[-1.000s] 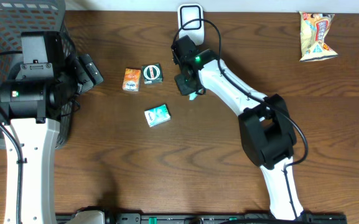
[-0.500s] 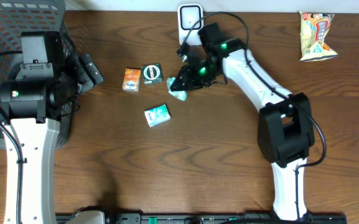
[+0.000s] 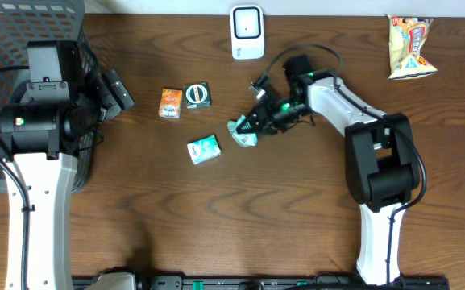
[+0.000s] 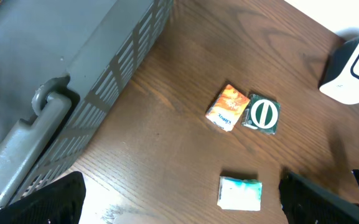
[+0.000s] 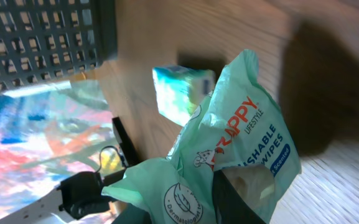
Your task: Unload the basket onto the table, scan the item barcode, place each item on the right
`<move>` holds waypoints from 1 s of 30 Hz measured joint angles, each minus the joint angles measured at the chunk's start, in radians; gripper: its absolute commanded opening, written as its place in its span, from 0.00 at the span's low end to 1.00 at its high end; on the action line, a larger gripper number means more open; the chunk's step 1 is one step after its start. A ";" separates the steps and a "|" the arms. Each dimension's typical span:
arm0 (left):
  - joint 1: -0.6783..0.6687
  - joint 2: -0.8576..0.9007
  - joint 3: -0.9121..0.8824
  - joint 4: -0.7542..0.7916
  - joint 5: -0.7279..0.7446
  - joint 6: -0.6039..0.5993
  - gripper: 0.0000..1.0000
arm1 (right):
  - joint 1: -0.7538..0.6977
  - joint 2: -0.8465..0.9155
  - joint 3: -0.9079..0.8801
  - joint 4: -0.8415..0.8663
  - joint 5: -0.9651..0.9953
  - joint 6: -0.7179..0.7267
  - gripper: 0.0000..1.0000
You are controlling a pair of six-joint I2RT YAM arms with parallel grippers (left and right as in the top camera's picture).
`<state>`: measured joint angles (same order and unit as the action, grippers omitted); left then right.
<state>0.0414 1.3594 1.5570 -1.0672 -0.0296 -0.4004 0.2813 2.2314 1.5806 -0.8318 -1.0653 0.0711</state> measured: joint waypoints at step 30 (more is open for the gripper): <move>0.000 0.000 0.000 0.000 0.000 0.000 0.98 | -0.346 -0.006 0.174 -0.422 0.509 -0.013 0.45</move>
<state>0.0414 1.3594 1.5570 -1.0672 -0.0292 -0.4004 -0.0643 2.2257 1.7550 -1.2541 -0.5560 0.0582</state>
